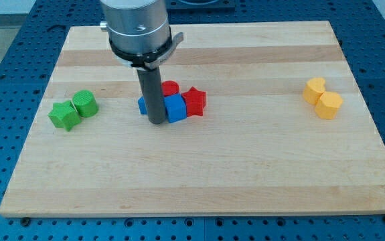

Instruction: Slide the group of blocks right a bit

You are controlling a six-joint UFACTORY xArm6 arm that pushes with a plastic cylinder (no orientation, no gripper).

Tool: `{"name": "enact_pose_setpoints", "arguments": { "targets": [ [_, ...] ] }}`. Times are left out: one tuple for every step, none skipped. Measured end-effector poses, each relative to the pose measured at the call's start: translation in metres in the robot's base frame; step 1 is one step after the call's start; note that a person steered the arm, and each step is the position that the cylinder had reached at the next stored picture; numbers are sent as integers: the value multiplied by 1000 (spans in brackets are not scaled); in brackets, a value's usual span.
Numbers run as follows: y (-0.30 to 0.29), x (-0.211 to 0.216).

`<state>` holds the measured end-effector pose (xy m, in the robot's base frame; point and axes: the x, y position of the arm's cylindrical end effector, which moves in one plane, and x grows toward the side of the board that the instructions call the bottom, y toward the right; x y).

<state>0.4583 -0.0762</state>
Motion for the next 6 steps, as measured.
{"name": "enact_pose_setpoints", "arguments": {
  "targets": [
    [0, 1],
    [-4, 1],
    [-13, 1],
    [-23, 8],
    [-50, 6],
    [-62, -11]
  ]
}}
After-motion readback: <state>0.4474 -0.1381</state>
